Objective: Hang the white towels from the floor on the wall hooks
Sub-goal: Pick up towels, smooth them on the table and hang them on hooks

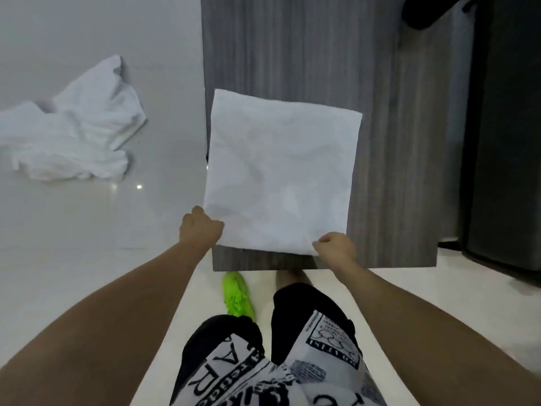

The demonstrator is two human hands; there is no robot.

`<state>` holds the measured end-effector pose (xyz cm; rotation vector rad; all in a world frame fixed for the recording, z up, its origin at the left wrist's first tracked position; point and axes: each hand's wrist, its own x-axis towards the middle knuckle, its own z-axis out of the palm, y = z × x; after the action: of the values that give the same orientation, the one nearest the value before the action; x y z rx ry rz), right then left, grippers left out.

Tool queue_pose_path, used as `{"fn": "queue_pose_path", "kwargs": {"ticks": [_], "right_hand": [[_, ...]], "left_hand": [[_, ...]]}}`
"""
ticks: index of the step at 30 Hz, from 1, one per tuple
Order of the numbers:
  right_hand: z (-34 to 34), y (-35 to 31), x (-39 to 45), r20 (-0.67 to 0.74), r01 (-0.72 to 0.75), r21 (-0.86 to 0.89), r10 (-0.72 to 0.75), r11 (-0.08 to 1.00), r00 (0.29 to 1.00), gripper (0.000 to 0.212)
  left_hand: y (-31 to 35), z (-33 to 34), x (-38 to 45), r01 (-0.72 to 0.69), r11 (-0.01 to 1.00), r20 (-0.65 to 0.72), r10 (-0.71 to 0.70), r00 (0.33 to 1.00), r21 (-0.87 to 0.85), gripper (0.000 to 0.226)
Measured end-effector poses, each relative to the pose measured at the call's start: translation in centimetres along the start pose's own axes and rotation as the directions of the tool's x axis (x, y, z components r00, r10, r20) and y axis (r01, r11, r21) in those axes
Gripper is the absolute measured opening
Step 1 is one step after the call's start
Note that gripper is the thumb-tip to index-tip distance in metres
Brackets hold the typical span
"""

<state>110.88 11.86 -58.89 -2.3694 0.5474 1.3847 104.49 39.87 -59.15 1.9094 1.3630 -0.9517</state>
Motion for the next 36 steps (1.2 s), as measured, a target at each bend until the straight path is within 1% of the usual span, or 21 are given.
{"fn": "queue_pose_path", "kwargs": {"ticks": [2, 3, 5, 6, 7, 8, 10, 11, 12, 14, 16, 19, 21, 23, 25, 26, 27, 29, 30, 33, 36], "right_hand": [[2.3, 1.9, -0.4, -0.066, -0.135, 0.177, 0.149, 0.975, 0.987, 0.019], [3.2, 2.5, -0.8, -0.133, -0.19, 0.302, 0.239, 0.934, 0.962, 0.025], [4.1, 3.2, -1.4, -0.237, -0.231, 0.505, 0.39, 0.832, 0.89, 0.048], [4.3, 3.5, -1.2, -0.243, -0.213, 0.558, 0.403, 0.802, 0.882, 0.056], [4.6, 3.9, -1.2, -0.211, -0.183, 0.599, 0.374, 0.78, 0.903, 0.059], [4.8, 4.2, -1.0, -0.151, -0.155, 0.648, 0.326, 0.745, 0.933, 0.056], [4.1, 3.7, -0.4, 0.015, -0.199, 0.723, 0.273, 0.662, 0.962, 0.04], [3.8, 3.6, -0.6, 0.07, -0.218, 0.74, 0.25, 0.636, 0.966, 0.029], [3.6, 3.5, -1.1, 0.084, -0.207, 0.753, 0.22, 0.625, 0.972, 0.022], [2.9, 3.4, -2.3, 0.048, -0.143, 0.787, 0.17, 0.601, 0.984, 0.019], [2.1, 3.1, -4.6, 0.0, -0.085, 0.835, 0.155, 0.543, 0.988, 0.023], [0.1, 1.9, -9.3, -0.049, -0.016, 0.883, 0.127, 0.468, 0.991, 0.01], [-2.1, 0.3, -13.0, -0.097, 0.06, 0.914, 0.072, 0.4, 0.993, 0.004], [-4.6, -1.8, -16.9, -0.154, 0.14, 0.932, 0.015, 0.333, 0.988, 0.009], [-7.5, -4.2, -20.7, -0.213, 0.221, 0.935, -0.06, 0.278, 0.975, 0.012], [-8.9, -5.5, -22.5, -0.24, 0.261, 0.926, -0.108, 0.271, 0.965, 0.009], [-10.2, -6.9, -24.2, -0.264, 0.298, 0.916, -0.156, 0.269, 0.952, 0.004], [-12.8, -9.9, -26.9, -0.289, 0.359, 0.889, -0.262, 0.284, 0.921, 0.014], [-13.9, -11.5, -28.4, -0.296, 0.389, 0.875, -0.315, 0.289, 0.901, 0.014], [-16.7, -17.0, -32.4, -0.312, 0.47, 0.843, -0.475, 0.261, 0.823, 0.014], [-17.8, -22.6, -36.2, -0.319, 0.532, 0.812, -0.581, 0.239, 0.749, 0.018]], "left_hand": [[-2.2, 1.5, 0.2, 0.076, 0.994, -0.012, -0.078, 0.997, -0.084, 0.066], [-3.2, 2.0, 0.1, 0.09, 0.987, -0.009, -0.092, 0.996, -0.136, 0.067], [-5.0, 2.8, 0.3, 0.058, 0.972, -0.018, -0.064, 0.998, -0.229, 0.054], [-5.5, 3.1, 0.5, 0.027, 0.96, -0.038, -0.039, 0.999, -0.278, 0.042], [-6.3, 3.4, 0.4, -0.005, 0.945, -0.055, -0.014, 0.998, -0.327, 0.032], [-6.8, 3.5, 0.2, -0.034, 0.927, -0.072, 0.007, 0.997, -0.374, 0.028], [-6.6, 3.2, 0.2, 0.001, 0.904, -0.054, -0.026, 0.998, -0.427, 0.033], [-6.6, 3.0, -0.2, 0.031, 0.895, -0.03, -0.049, 0.998, -0.445, 0.034], [-6.9, 2.7, -0.7, 0.043, 0.88, -0.008, -0.054, 0.999, -0.472, 0.032], [-6.8, 1.5, -1.7, 0.033, 0.841, 0.012, -0.032, 0.999, -0.54, 0.027], [-6.5, -0.3, -3.3, -0.028, 0.807, -0.022, 0.019, 1.0, -0.59, 0.018], [-5.8, -4.3, -6.5, -0.132, 0.756, -0.097, 0.091, 0.991, -0.641, 0.007], [-4.9, -7.9, -9.2, -0.19, 0.692, -0.124, 0.144, 0.982, -0.696, 0.004], [-4.0, -11.9, -11.9, -0.227, 0.622, -0.145, 0.181, 0.973, -0.749, 0.004], [-3.1, -16.3, -15.2, -0.278, 0.545, -0.182, 0.224, 0.957, -0.791, 0.007], [-2.7, -18.6, -16.7, -0.316, 0.503, -0.213, 0.252, 0.944, -0.805, 0.006], [-2.5, -20.9, -18.2, -0.359, 0.461, -0.253, 0.277, 0.927, -0.812, 0.006], [-2.4, -25.5, -20.8, -0.425, 0.391, -0.325, 0.298, 0.898, -0.816, 0.015], [-2.6, -27.7, -22.1, -0.453, 0.359, -0.36, 0.298, 0.884, -0.816, 0.02], [-3.5, -33.6, -25.8, -0.535, 0.243, -0.476, 0.263, 0.839, -0.809, 0.022], [-5.7, -38.3, -28.6, -0.582, 0.123, -0.565, 0.148, 0.812, -0.804, 0.027]]}}
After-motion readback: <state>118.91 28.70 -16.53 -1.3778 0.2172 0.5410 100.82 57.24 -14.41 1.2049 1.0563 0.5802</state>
